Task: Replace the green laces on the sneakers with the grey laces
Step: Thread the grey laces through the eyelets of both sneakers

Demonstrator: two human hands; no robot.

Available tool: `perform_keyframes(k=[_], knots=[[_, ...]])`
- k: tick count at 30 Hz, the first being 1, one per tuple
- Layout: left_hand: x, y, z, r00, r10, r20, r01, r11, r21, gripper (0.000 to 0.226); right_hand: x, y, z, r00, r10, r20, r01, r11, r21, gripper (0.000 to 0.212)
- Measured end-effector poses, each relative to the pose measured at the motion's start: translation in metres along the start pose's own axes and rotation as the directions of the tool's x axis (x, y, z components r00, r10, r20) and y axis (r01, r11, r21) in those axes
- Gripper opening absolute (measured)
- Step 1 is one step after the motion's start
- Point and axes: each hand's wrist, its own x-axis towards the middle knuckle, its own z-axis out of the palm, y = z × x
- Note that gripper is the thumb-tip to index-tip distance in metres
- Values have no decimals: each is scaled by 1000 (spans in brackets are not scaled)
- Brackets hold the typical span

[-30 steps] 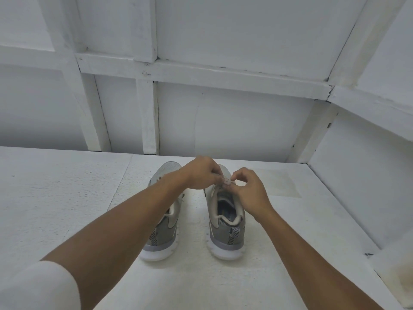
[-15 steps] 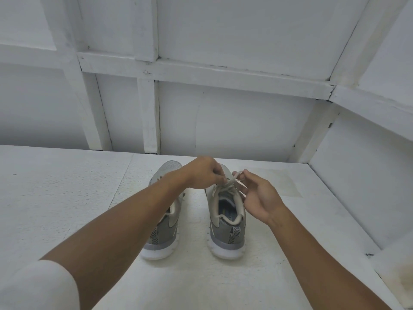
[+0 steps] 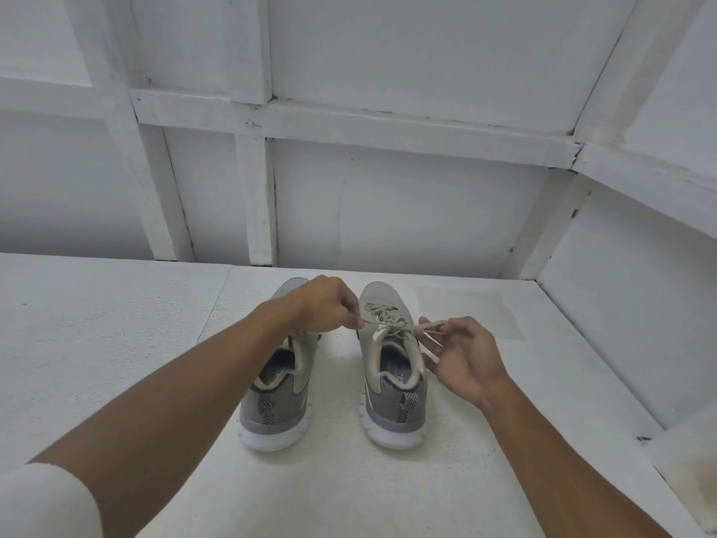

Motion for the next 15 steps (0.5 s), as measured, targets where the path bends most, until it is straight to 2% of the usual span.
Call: perform_keyframes(k=[4, 5, 6, 7, 9, 10, 11, 13, 14, 15], knots=[[0, 0, 0, 1000, -11, -16, 12, 1000, 25, 17, -7, -15, -10, 997, -50, -60, 56, 992, 115, 35], [1, 0, 0, 1000, -13, -14, 13, 999, 41, 17, -7, -18, -12, 993, -44, -108, 50, 997, 54, 35], [1, 1, 0, 1000, -13, -10, 14, 998, 59, 18, -8, -20, -14, 982, -60, -180, 41, 993, -107, 33], [1, 1, 0, 1000, -18, -2, 18, 997, 71, 20, -8, -20, -17, 962, -113, -249, 20, 938, -347, 28], [-1, 2, -1, 999, -30, 29, 27, 993, 114, 36, -8, -19, -17, 921, -271, -280, -25, 676, -737, 21], [-1, 5, -1, 999, -35, 27, 31, 989, 145, 47, -8, -17, -17, 909, -340, -241, -9, 562, -827, 19], [-1, 8, 0, 999, -33, -4, 33, 986, 165, 51, -10, -17, -15, 904, -389, -179, 38, 491, -871, 16], [1, 15, 7, 987, -43, -153, 64, 988, 141, 32, -16, -14, -2, 889, -458, -15, 177, 373, -911, 7], [1, 21, 11, 967, -80, -243, 105, 990, 92, 28, -18, -12, 6, 873, -482, 78, 249, 303, -920, 5], [1, 27, 15, 945, -137, -296, 155, 987, 38, 35, -20, -9, 13, 858, -488, 161, 309, 239, -921, 5]])
